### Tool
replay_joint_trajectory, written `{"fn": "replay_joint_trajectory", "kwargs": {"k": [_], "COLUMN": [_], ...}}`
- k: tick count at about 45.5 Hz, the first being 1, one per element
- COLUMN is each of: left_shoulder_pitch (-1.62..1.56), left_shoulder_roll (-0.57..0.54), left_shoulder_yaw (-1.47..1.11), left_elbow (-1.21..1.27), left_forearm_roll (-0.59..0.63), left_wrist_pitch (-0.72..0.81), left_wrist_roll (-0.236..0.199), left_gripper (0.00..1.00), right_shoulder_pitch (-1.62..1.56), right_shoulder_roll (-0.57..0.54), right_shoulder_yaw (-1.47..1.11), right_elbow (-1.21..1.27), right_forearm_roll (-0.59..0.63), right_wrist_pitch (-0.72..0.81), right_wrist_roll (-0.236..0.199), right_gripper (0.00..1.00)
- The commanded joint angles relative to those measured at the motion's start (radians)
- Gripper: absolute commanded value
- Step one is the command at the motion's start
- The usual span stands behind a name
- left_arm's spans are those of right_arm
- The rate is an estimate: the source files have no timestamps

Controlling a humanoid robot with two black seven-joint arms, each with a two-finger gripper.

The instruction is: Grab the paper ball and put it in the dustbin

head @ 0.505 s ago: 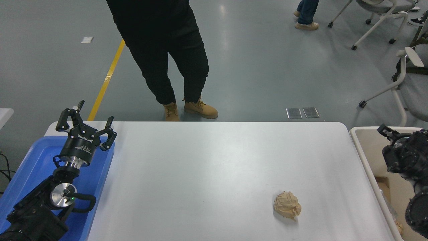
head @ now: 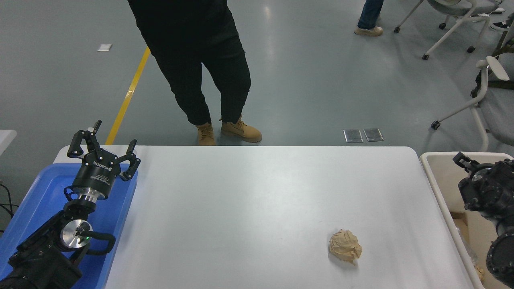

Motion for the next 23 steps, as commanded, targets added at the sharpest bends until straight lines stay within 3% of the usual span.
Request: {"fn": "replay_joint_trajectory", "kwargs": {"k": [1, 23], "left_shoulder_pitch": [0.0, 0.0], "left_shoulder_roll": [0.0, 0.0], "left_shoulder_yaw": [0.0, 0.0], "left_elbow": [0.0, 0.0], "left_forearm_roll": [-0.001, -0.001], "left_wrist_pitch": [0.0, 0.0], "left_wrist_roll": [0.0, 0.0], "left_gripper": [0.98, 0.98], "right_shoulder_pitch": [0.008, 0.026], "right_shoulder_roll": [0.0, 0.0], "right_shoulder_yaw": [0.0, 0.0], "right_elbow": [0.0, -0.002], "right_forearm_roll": [0.002, 0.002], "right_wrist_pitch": [0.0, 0.0], "right_wrist_roll": [0.0, 0.0], "right_gripper": [1.0, 1.0]}}
